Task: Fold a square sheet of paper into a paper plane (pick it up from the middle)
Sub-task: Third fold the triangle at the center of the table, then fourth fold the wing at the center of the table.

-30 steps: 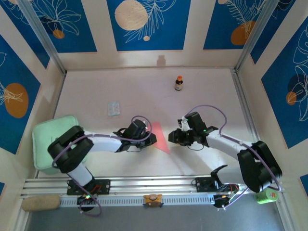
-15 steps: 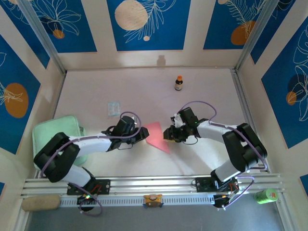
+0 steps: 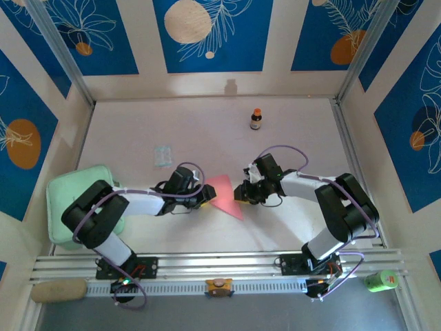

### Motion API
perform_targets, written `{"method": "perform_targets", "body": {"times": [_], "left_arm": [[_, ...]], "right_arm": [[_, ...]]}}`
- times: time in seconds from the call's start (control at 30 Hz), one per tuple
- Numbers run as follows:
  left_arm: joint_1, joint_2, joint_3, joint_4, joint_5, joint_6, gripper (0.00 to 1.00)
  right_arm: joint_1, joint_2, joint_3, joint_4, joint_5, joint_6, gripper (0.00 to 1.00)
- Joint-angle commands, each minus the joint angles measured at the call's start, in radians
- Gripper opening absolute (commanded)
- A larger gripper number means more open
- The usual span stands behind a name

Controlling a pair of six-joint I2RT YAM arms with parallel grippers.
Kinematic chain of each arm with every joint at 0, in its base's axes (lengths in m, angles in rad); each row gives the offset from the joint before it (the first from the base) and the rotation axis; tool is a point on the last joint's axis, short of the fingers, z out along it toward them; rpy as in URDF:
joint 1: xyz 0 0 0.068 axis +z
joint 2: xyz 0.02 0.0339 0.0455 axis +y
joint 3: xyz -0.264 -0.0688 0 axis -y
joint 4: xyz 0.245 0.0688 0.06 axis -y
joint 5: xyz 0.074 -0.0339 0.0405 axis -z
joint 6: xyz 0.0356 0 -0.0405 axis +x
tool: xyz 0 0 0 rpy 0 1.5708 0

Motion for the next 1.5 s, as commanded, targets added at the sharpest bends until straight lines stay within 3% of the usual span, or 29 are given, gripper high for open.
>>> {"method": "perform_targets", "body": {"times": [0.0, 0.3, 0.63, 0.83, 0.97, 1.3, 1.33, 1.47], "left_arm": [[0.01, 0.022, 0.01, 0.033, 0.036, -0.005, 0.42], [0.013, 0.028, 0.037, 0.036, 0.046, 0.003, 0.37], [0.023, 0.04, 0.053, 0.072, 0.074, 0.007, 0.3], [0.038, 0.061, 0.07, 0.094, 0.108, 0.012, 0.19], [0.039, 0.07, 0.087, 0.089, 0.127, 0.027, 0.18], [0.045, 0.138, 0.111, 0.172, 0.192, 0.023, 0.11], [0.044, 0.148, 0.117, 0.184, 0.201, 0.016, 0.09], [0.045, 0.161, 0.112, 0.196, 0.198, 0.003, 0.07]], "right_arm": [[-0.001, 0.007, 0.006, -0.005, -0.019, -0.003, 0.28], [-0.006, -0.035, -0.017, 0.0, -0.006, 0.003, 0.28], [-0.008, -0.181, -0.061, -0.024, 0.096, -0.003, 0.35], [0.038, -0.36, -0.086, -0.048, 0.256, -0.041, 0.38], [0.063, -0.467, -0.083, -0.081, 0.348, -0.071, 0.42], [0.055, -0.602, -0.046, -0.167, 0.525, 0.027, 0.47], [0.045, -0.61, -0.06, -0.162, 0.525, 0.034, 0.5], [-0.024, -0.638, -0.105, -0.13, 0.426, 0.014, 0.48]]}}
